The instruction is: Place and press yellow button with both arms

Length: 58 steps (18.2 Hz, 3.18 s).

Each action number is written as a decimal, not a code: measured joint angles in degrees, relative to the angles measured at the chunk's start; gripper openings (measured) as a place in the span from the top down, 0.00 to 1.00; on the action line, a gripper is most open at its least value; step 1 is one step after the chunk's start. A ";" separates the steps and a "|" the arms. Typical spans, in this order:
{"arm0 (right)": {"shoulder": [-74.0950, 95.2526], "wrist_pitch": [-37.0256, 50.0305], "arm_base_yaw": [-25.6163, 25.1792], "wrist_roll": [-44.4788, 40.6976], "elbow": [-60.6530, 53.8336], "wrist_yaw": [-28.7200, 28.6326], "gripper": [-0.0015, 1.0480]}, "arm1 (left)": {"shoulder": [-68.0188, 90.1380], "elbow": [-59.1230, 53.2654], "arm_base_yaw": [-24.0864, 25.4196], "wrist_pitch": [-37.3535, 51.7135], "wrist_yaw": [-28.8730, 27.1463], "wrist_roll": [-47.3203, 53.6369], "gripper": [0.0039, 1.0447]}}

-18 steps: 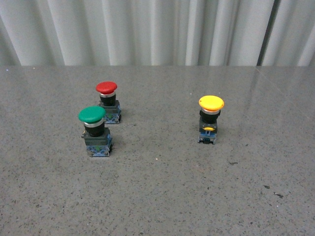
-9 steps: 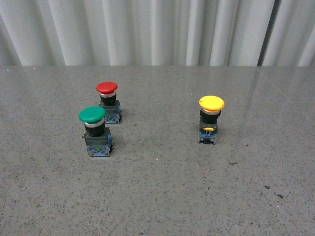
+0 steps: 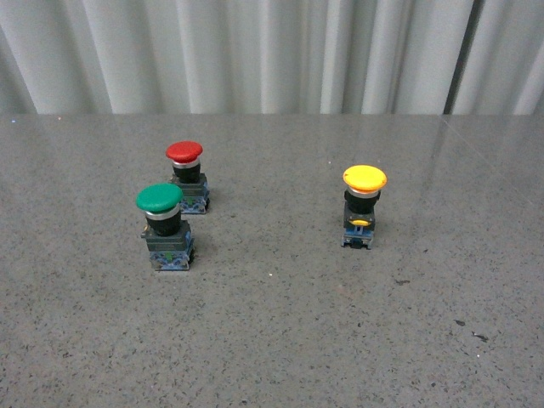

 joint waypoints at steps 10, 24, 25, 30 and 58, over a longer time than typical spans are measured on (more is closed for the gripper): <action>55.71 14.93 15.87 -7.45 25.90 8.17 0.06 | 0.00 0.00 0.00 0.00 0.02 0.00 0.06; 62.42 10.56 21.62 -14.47 30.60 9.97 0.99 | 0.00 0.00 0.00 0.00 0.02 0.00 0.06; 63.08 10.51 21.59 -14.51 30.80 9.99 0.98 | 0.00 0.00 0.00 0.00 0.00 0.00 0.06; 65.66 9.25 21.44 -14.82 31.30 10.25 0.98 | 0.00 0.00 0.00 0.02 0.02 0.00 0.06; 67.17 9.64 20.41 -14.75 29.40 8.59 0.98 | 0.00 0.00 0.00 0.00 0.00 0.00 0.06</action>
